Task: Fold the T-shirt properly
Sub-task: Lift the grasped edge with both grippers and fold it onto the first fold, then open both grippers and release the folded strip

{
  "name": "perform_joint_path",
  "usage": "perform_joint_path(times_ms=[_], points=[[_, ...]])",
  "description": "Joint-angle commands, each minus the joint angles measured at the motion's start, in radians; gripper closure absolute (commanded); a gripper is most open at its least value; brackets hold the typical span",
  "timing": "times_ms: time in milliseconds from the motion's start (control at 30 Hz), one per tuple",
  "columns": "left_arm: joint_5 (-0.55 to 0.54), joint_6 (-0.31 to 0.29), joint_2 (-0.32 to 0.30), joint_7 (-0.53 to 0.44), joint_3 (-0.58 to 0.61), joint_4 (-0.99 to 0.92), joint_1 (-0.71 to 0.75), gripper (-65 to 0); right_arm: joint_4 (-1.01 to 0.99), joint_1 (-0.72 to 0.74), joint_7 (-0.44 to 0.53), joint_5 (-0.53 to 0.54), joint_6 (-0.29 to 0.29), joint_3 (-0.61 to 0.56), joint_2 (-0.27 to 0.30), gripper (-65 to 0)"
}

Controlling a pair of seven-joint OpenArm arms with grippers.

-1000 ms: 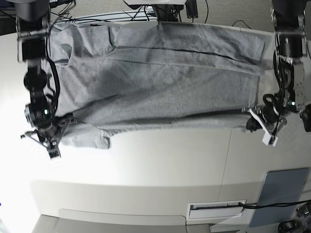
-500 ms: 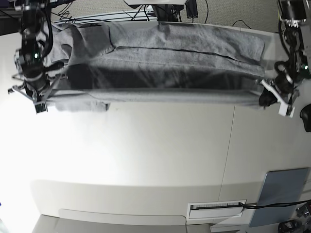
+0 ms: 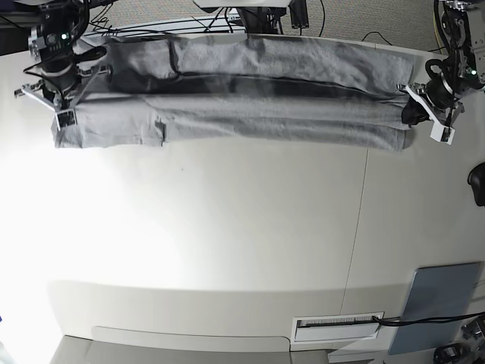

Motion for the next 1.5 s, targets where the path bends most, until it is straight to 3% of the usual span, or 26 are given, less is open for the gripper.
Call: perform_joint_path(times_ms=[0, 633, 733, 800, 833, 933, 1100, 1267, 1467], points=[[0.001, 0.004, -0.024, -0.023, -0.011, 0.014, -0.005, 0.0, 0.022, -0.012, 0.019, -0.019, -0.016, 0.013, 0.014, 0.0], [0.002, 0.003, -0.024, 0.008, -0.011, 0.014, -0.005, 0.0, 0.024, -0.066, -0.016, -0.023, -0.013, 0.012, 0.003, 0.0], [0.002, 0.002, -0.024, 0.008, -0.011, 0.014, -0.005, 0.0, 0.024, -0.066, -0.019, -0.054, 0.060, 0.012, 0.003, 0.0], [0.002, -0.001, -0.024, 0.009, -0.011, 0.014, -0.005, 0.0, 0.024, -0.066, -0.030, -0.061, 0.100, 0.012, 0.003, -7.7], [0.002, -0.001, -0.024, 0.009, -0.011, 0.014, -0.005, -0.9, 0.024, -0.066, -0.034, -0.060, 0.109, 0.012, 0.003, -12.5], [0.002, -0.001, -0.024, 0.009, -0.011, 0.014, -0.005, -13.8, 0.024, -0.066, -0.034, -0.060, 0.121, 0.012, 0.003, -22.5], [0.001, -0.001, -0.024, 0.011, -0.011, 0.014, -0.005, -32.1, 0.024, -0.058, -0.028, -0.060, 0.111, 0.012, 0.004, -22.8], [-0.040, 0.000, -0.024, 0.092, -0.011, 0.011, -0.005, -32.5, 0.025, -0.055, -0.002, -0.060, 0.093, 0.012, 0.003, -22.8], [-0.124, -0.020, -0.024, 0.096, -0.011, -0.080, -0.004, -32.4, 0.025, -0.055, 0.004, -0.060, 0.085, 0.012, 0.003, -22.8]])
